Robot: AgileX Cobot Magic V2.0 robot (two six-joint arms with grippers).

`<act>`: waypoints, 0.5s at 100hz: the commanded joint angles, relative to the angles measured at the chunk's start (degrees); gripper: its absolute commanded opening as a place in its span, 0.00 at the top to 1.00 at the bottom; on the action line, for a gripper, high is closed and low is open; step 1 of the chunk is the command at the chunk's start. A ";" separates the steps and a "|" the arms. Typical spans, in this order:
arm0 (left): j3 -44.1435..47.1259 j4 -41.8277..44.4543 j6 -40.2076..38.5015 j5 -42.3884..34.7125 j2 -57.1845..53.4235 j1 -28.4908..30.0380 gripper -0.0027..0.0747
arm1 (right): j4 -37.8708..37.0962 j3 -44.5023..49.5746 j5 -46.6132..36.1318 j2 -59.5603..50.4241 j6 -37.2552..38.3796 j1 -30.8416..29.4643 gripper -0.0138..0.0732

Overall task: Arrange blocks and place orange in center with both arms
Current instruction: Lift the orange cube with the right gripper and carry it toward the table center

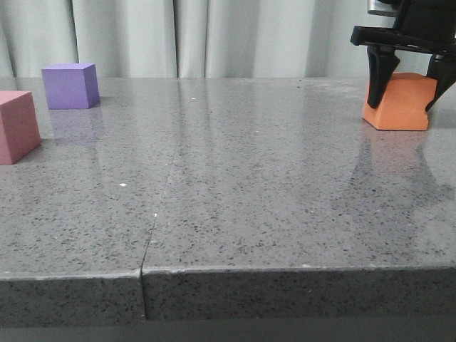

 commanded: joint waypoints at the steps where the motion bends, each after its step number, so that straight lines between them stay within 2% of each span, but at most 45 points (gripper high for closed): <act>1: 2.31 -0.52 -0.12 -4.55 -1.65 -0.41 0.99 | 0.20 -1.75 -0.14 -3.32 -0.54 -0.07 0.43; 10: 2.31 -0.52 -0.12 -4.55 -1.65 -0.41 0.99 | 0.55 -1.75 -0.36 -3.32 -0.54 -0.07 0.47; 31: 2.31 -0.52 -0.12 -4.55 -1.65 -0.41 0.99 | 1.15 -1.75 -0.58 -3.32 -0.54 -0.07 0.48; 50: 2.31 -0.52 -0.12 -4.55 -1.65 -0.41 0.99 | 2.93 -4.24 3.61 -3.37 -0.20 0.41 0.48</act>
